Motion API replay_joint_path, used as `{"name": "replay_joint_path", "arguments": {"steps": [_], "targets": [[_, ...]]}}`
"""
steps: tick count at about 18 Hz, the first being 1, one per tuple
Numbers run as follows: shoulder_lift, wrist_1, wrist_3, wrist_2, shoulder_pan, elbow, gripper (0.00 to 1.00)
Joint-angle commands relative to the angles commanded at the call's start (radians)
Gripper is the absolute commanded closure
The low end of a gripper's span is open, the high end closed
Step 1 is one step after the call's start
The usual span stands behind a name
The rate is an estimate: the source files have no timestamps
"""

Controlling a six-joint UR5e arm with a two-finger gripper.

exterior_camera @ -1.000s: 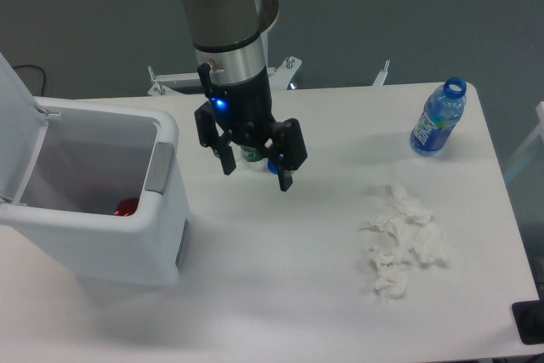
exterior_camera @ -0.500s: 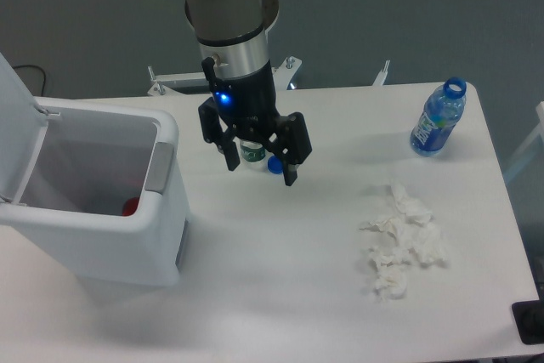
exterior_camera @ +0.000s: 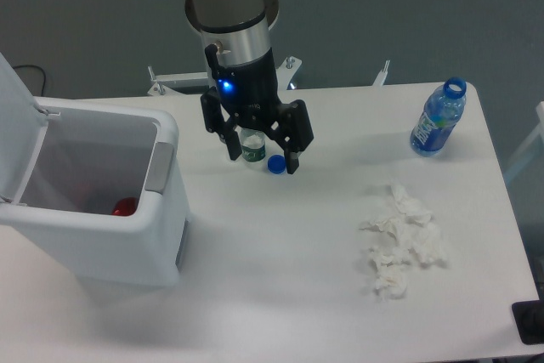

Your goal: Close the trash can

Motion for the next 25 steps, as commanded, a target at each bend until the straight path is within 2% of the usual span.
{"name": "replay_joint_path", "arguments": {"steps": [5,8,13,17,25], "targets": [[0.005,-0.003,0.029,0.0,-0.006,-0.029,0.0],[0.043,-0.003,0.028,-0.009,-0.003,-0.063,0.0],[0.093,-0.017,0.028,-0.006,-0.009,-0.072,0.0],[0.144,-0.025,0.029,-0.006,-0.04,-0.121,0.0],[0.233,-0.152,0.017,-0.041,-0.129,-0.127,0.0]]}}
